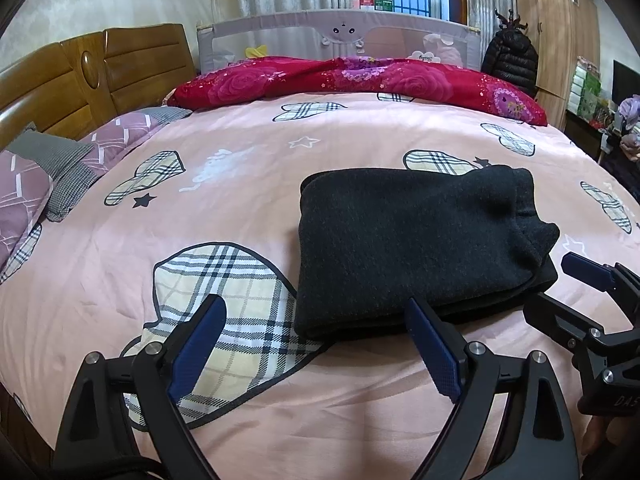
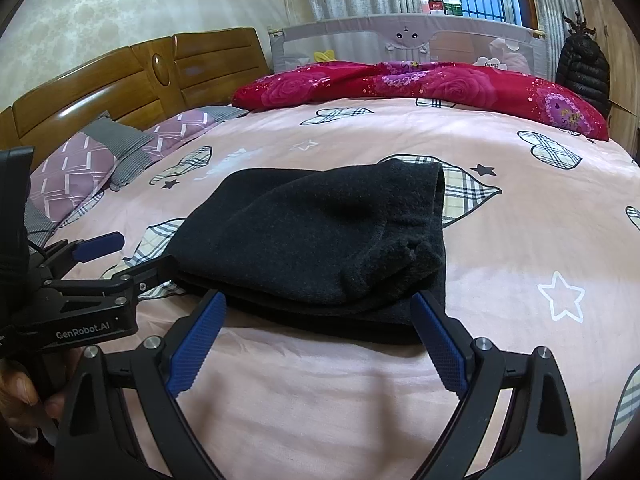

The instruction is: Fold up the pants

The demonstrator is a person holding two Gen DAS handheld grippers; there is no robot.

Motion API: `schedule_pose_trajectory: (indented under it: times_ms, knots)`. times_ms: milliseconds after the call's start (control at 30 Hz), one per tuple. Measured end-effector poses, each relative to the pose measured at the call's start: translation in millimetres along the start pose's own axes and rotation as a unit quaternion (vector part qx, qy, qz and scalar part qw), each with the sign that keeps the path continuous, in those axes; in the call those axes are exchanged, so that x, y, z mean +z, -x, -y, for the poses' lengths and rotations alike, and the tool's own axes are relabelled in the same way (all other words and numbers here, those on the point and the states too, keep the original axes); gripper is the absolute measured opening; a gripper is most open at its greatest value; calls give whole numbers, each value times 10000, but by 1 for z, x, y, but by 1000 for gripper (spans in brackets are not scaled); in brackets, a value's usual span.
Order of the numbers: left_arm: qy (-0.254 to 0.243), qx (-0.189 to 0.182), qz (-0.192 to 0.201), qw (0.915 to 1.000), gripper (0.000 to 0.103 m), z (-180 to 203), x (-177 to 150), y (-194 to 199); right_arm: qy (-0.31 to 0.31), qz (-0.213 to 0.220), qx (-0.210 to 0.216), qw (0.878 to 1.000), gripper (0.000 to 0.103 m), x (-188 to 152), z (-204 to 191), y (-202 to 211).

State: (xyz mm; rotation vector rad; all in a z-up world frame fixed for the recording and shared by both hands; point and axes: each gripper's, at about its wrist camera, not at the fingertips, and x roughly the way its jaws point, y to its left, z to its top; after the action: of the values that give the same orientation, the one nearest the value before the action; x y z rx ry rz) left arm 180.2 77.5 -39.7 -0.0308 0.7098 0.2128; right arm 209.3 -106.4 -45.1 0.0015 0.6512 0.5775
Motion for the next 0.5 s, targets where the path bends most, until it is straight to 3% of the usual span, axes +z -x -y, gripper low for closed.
schedule_pose_trajectory:
  times_ms: [500]
  knots:
    - [-50, 5, 48, 10000, 91, 3, 3, 3, 18, 25, 26, 10000, 94, 3, -2, 0]
